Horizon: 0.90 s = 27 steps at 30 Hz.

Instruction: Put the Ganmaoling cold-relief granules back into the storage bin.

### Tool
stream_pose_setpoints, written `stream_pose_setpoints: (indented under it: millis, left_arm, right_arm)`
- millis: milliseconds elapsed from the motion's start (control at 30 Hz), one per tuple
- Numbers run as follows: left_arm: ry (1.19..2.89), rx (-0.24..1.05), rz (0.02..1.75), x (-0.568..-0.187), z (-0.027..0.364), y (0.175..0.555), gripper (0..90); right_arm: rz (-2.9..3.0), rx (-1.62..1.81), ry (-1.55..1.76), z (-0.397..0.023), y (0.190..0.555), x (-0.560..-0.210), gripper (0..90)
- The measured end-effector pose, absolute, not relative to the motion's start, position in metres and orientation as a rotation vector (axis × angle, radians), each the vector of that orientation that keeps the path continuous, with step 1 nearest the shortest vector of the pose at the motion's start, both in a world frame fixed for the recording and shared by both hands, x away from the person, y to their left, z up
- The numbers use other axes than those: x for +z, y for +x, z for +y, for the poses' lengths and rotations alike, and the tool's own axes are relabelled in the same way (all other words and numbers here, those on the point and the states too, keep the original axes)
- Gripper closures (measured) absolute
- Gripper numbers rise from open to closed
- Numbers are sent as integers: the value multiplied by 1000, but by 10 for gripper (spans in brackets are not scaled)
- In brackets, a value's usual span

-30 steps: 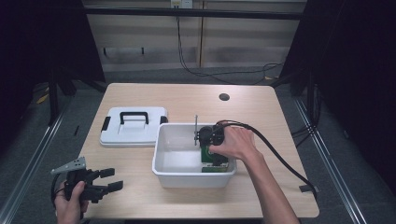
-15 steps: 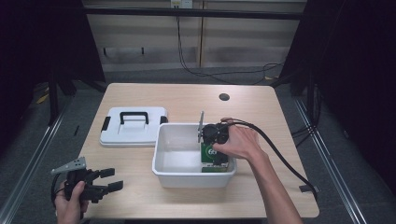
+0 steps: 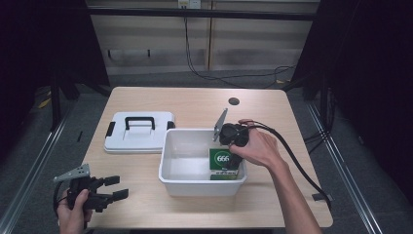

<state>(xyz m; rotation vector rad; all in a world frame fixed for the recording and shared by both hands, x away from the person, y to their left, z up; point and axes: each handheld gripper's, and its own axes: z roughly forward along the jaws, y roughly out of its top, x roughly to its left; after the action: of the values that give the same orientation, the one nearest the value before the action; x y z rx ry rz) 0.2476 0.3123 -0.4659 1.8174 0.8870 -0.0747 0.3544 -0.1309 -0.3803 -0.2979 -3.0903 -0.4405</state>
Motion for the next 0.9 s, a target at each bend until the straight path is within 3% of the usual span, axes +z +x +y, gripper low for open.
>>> stream_pose_setpoints:
  millis: [900]
  left_arm:
    - [1819,-69,893,-466,313,247,170]
  right_arm:
    - [-3028,-1183,-599,-206,323,-350,138]
